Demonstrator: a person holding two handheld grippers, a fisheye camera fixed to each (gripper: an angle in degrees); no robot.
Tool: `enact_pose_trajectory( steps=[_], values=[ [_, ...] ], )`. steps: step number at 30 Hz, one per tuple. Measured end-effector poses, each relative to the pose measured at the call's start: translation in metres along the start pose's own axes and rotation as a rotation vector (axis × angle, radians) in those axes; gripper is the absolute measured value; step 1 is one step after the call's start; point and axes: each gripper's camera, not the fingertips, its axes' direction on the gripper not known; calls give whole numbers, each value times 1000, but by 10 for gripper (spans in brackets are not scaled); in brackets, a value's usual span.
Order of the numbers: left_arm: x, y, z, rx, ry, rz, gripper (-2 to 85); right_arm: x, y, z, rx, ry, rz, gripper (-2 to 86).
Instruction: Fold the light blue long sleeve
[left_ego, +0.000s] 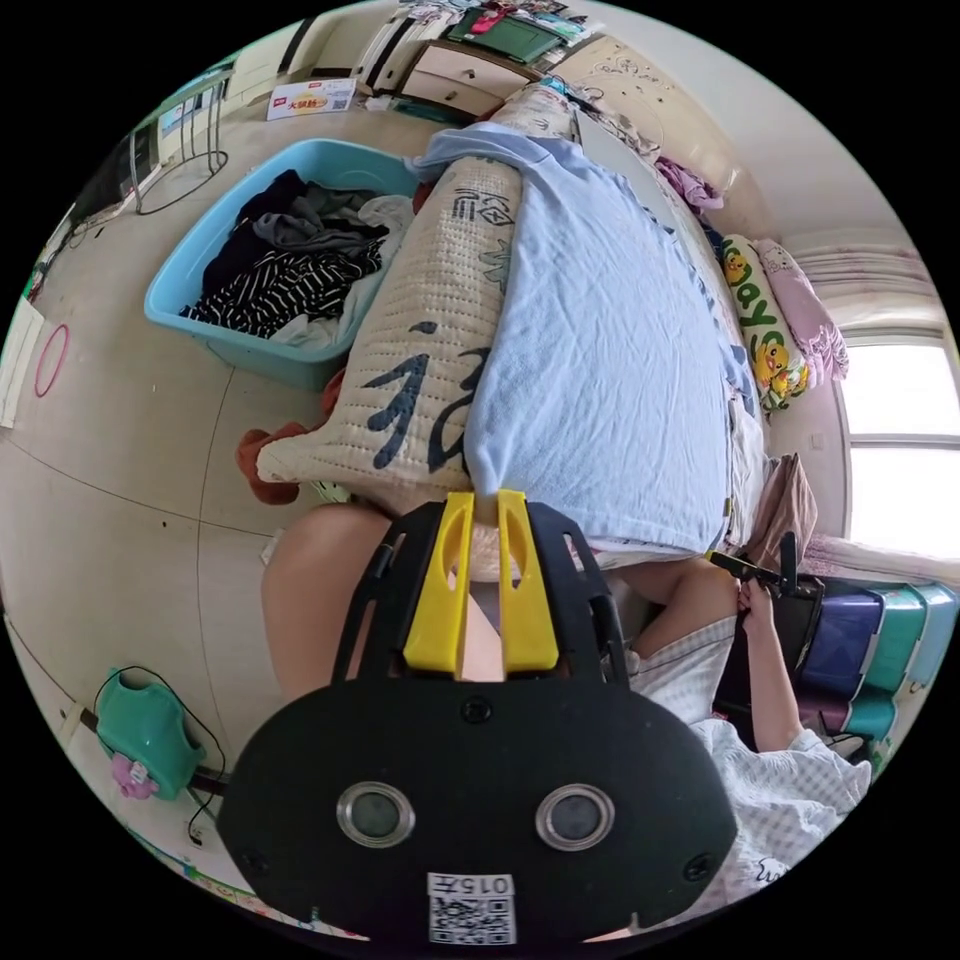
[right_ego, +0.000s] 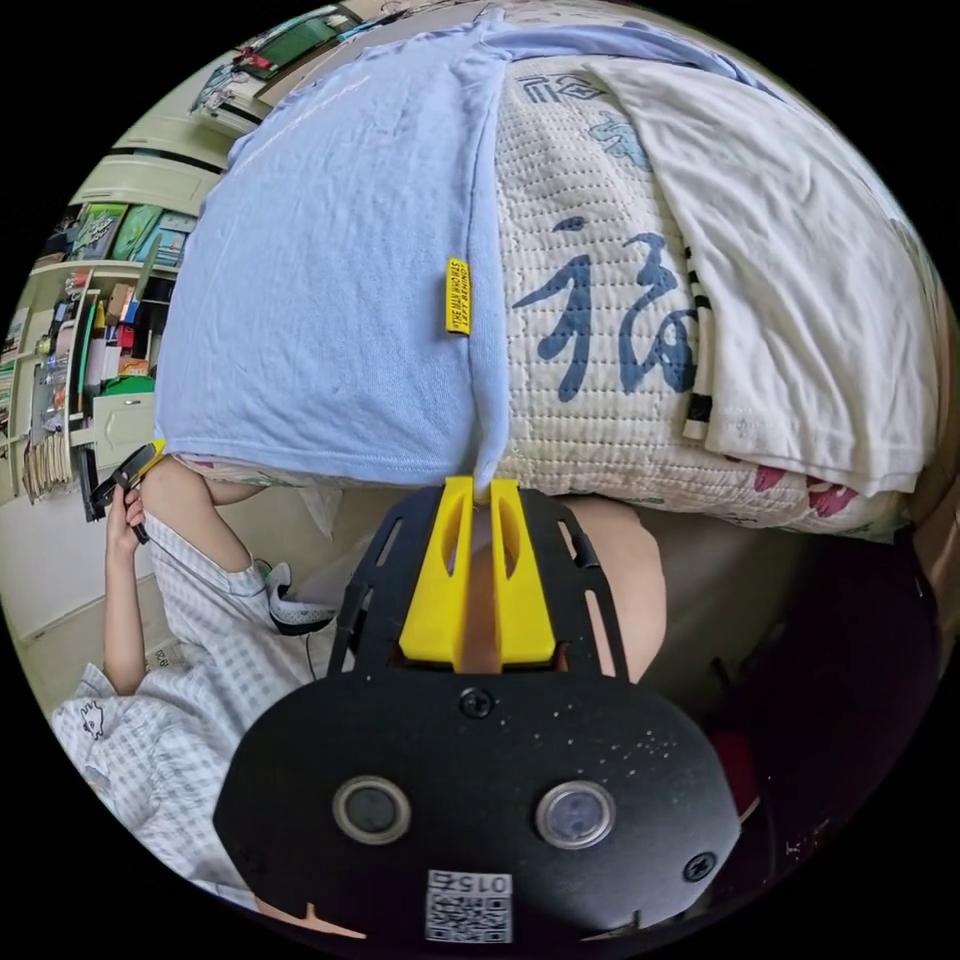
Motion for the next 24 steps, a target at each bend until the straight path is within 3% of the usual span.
enact_pose_trajectory(
  steps=[7, 13, 18, 20, 24],
  values=[
    [11, 20, -32, 63, 74, -23, 32, 35, 1, -8, 64, -170, 9, 36],
    [21, 60, -80, 221, 99, -147, 38, 114, 40, -39, 343, -495, 110, 30],
    [86, 94, -116, 443, -44, -128, 7, 165, 56, -105, 689, -487, 199, 6],
    [150, 84, -116, 449, -126, 48, 0, 169, 44, -149, 889, -302, 250, -1],
    [255, 66, -89, 454, -248, 321, -6, 159, -27, -196, 974, -51, 254, -3]
  ],
)
